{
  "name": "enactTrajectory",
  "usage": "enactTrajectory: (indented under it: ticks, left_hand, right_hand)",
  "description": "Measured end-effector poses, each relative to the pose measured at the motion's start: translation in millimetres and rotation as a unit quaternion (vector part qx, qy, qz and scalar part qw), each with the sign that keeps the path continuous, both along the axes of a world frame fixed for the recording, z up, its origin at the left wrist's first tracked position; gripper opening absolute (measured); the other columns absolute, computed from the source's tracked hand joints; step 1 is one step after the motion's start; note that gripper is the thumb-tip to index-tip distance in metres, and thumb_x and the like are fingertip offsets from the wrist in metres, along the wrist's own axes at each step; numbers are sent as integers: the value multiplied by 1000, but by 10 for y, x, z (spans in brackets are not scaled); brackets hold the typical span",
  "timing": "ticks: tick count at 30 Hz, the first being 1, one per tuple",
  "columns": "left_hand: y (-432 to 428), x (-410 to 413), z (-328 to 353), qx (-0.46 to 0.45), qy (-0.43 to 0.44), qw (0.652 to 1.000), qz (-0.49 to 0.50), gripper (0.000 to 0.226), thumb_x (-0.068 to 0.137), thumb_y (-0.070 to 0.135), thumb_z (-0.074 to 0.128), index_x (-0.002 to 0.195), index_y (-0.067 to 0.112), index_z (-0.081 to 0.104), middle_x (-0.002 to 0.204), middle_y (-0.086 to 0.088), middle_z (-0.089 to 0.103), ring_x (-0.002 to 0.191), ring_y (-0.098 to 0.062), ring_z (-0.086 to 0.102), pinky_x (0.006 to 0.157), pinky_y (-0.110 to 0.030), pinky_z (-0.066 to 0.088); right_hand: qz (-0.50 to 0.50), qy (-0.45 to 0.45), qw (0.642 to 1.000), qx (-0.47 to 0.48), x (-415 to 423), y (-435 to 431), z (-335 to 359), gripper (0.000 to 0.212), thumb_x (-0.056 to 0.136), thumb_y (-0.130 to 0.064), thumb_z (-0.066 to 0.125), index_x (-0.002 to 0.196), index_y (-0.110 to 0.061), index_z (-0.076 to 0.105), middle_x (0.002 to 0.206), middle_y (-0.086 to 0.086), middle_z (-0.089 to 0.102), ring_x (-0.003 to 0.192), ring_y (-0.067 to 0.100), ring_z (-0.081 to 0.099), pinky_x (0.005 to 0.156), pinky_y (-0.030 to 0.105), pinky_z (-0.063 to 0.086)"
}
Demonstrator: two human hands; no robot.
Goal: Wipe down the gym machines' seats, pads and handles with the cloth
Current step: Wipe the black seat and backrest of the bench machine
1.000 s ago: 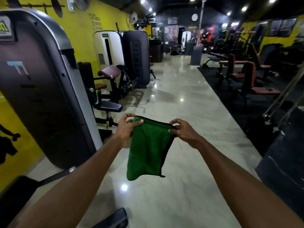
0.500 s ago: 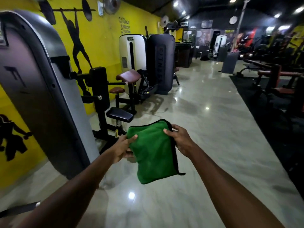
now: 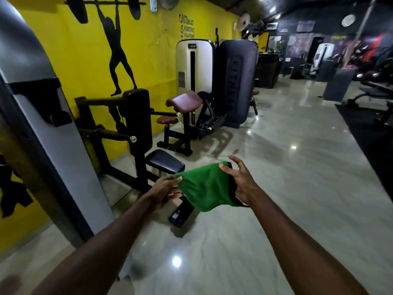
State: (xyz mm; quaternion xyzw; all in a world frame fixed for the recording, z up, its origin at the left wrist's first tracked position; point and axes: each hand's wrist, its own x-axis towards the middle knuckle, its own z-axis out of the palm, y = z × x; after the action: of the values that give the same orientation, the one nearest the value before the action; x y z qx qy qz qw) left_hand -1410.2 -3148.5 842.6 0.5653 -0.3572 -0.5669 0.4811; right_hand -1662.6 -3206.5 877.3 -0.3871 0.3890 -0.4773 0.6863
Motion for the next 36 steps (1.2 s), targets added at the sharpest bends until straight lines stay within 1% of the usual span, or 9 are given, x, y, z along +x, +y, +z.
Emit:
enactTrajectory:
  ticks: [8,12,16,20,22,25,29,32,36]
  left_hand:
    - [-1469,298,-229,-40,28,997,64,69,82,8,77,138,33,47,126,-7,58,114,-32,62,99,-56,49]
    - [-2201,430,-331,-47,-48,992,105,46,81,-13,67,117,17,71,120,-15,69,107,-31,68,95,-45,54]
    - [-2742,607,-359,-42,-154,978,131,51,79,-10,72,128,2,64,118,-15,68,106,-29,67,93,-39,56]
    - [-3160,752,-400,-7,-372,925,77,48,74,7,84,119,9,69,104,3,67,91,-6,62,68,-1,44]
    - [-3390,886,-511,2,-430,897,99,30,76,13,83,104,7,73,92,0,66,78,-5,58,59,-3,38]
    - [-3771,1141,-715,13,-425,892,152,18,82,25,79,91,10,72,86,-5,60,77,-12,55,62,-16,38]
    - [-4364,1332,-877,-4,-232,948,218,13,90,21,70,94,10,64,91,-5,71,84,-18,70,71,-32,56]
    - [-4883,1413,-1112,-23,-241,947,210,15,91,24,70,94,12,62,91,-1,67,86,-16,65,76,-31,52]
    - [-5428,1462,-1409,-2,-236,962,140,36,85,31,72,116,13,65,103,2,69,94,-9,62,82,-18,48]
  right_hand:
    - [138,56,988,-36,255,-1741,-335,58,80,17,72,130,-8,58,111,19,71,101,28,70,85,33,60]
    - [211,215,948,-106,443,-2729,-508,58,78,20,74,130,-3,61,117,16,69,111,28,66,86,25,59]
    - [250,383,865,-207,638,-3708,-674,24,88,-11,78,111,-17,75,103,4,75,102,23,71,93,38,59]
    - [279,428,823,-250,1003,-4345,-737,23,101,-37,61,101,-14,68,97,8,72,94,25,69,77,39,58]
    - [288,439,809,-266,1229,-4625,-817,34,103,-43,54,92,-12,63,94,11,67,90,27,66,70,33,51]
    - [280,450,806,-264,1614,-5110,-1073,39,100,-53,54,93,-15,63,103,13,63,96,30,65,84,38,53]
    - [180,413,873,-186,2135,-5548,-1407,43,94,-51,66,118,-15,60,126,11,56,113,30,61,99,43,52]
    - [211,387,898,-12,2475,-5659,-1570,61,93,-61,63,126,-9,57,128,21,57,118,40,58,102,53,51]
    - [335,182,898,220,2866,-5775,-1813,54,93,-72,51,114,-26,71,113,16,71,110,36,66,103,59,49]
